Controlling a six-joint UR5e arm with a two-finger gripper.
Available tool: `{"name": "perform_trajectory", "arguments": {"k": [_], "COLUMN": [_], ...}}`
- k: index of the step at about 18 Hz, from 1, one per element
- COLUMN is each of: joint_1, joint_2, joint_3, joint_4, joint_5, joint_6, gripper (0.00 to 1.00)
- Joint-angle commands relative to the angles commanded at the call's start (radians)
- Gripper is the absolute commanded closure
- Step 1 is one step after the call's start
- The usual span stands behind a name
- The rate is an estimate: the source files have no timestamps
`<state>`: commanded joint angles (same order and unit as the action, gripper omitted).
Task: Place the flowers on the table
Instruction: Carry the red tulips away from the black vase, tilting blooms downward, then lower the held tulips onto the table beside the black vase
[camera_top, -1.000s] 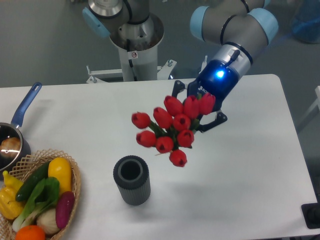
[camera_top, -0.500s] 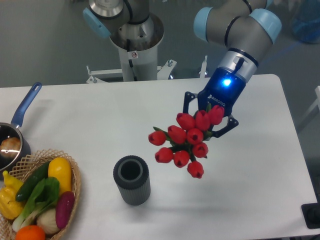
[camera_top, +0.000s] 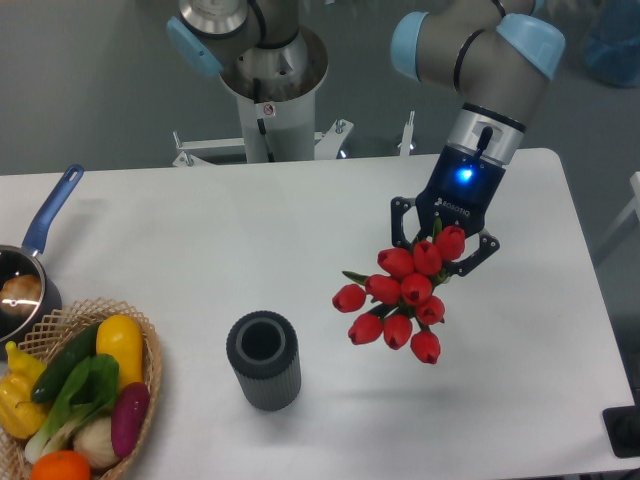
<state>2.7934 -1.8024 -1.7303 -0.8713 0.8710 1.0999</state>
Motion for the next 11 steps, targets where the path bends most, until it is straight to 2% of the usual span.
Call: {"name": "perform_trajectory", "arguments": {"k": [4, 11], "joint_1": [-0.003, -0.037], "joint_2": [-0.002, -0.006], "joint_3": [-0.031, -0.046], "joint_4": [-0.002, -0.006], "joint_5": [0.092, 0.243], "joint_6": [0.0, 0.0], "gripper": [0.6, 0.6]}}
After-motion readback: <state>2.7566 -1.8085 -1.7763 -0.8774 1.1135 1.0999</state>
